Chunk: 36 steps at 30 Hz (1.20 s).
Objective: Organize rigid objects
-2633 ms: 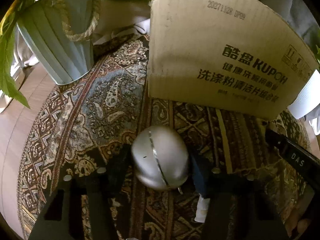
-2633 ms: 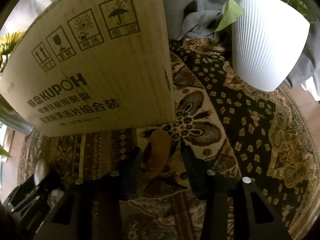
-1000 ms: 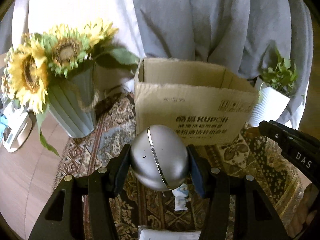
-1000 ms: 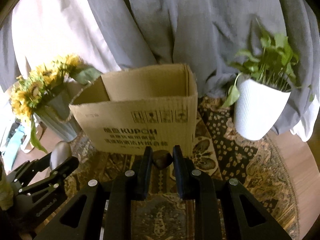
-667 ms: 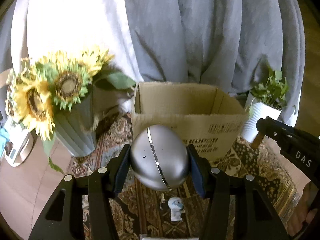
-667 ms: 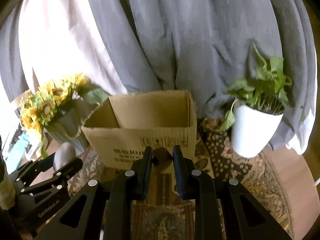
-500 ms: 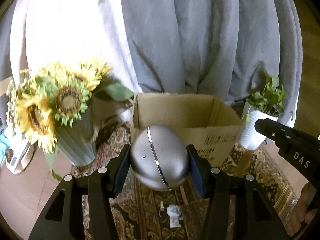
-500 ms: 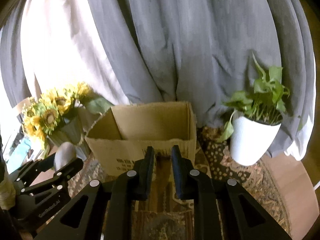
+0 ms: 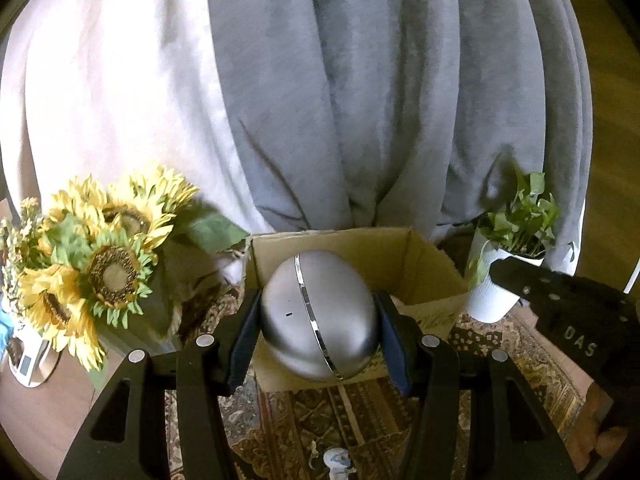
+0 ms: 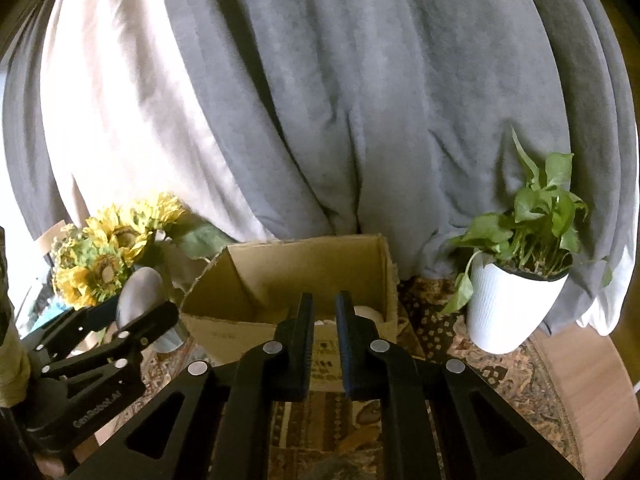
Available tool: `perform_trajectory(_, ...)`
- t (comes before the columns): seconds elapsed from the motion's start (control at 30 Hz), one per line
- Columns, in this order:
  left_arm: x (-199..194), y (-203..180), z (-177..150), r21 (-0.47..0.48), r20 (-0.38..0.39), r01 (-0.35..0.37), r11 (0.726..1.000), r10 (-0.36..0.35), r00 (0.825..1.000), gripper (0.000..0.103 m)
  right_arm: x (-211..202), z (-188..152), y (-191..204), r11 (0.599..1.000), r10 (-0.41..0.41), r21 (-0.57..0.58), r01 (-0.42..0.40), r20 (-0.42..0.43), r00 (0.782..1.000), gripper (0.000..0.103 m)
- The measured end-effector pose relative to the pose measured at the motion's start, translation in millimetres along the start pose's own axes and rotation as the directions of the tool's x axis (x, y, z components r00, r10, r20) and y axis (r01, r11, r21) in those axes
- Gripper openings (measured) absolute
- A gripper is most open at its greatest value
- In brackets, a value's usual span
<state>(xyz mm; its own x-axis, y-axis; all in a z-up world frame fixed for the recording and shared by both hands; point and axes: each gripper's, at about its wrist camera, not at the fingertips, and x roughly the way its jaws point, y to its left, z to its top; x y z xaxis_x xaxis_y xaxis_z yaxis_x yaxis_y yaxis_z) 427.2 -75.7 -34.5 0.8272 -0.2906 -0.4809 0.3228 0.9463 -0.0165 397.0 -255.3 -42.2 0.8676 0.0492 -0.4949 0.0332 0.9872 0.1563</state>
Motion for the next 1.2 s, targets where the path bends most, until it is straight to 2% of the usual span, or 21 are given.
perform_trajectory(0.2,8.8,-6.6,-13.5,0.006,-0.035,0.011,1.0,-0.011,0.999,0.054,13.2,-9.2,-15.9,0.999,0.012,0.051,-0.008,-0.081,0.997,0.019)
perform_trajectory(0.27,13.5,-7.7,-21.0,0.011,-0.055,0.007,1.0,-0.006,0.998,0.054,19.3,-17.5,-18.8,0.999,0.006,0.054,0.0,-0.112,0.994,0.024)
perform_trajectory(0.33,17.6,-8.2,-29.4,0.017,-0.075,0.0,1.0,0.002,0.997,0.054,24.3,-25.6,-19.7,0.999,0.003,0.052,0.004,-0.139,0.99,0.036)
perform_trajectory(0.5,26.3,-9.6,-53.6,0.029,-0.127,-0.015,0.999,0.019,0.992,0.054,37.6,-49.0,-20.3,1.0,-0.005,0.029,0.012,-0.208,0.978,0.046)
perform_trajectory(0.83,45.2,-9.8,-88.1,0.036,-0.214,-0.031,0.999,0.038,0.976,0.054,66.5,-88.0,-27.5,0.999,-0.002,0.033,0.014,-0.33,0.944,0.057)
perform_trajectory(1.2,67.5,-7.3,-108.4,0.043,-0.278,-0.035,0.998,0.046,0.96,0.054,101.9,-117.4,-35.2,0.998,0.018,0.068,0.013,-0.43,0.903,0.057)
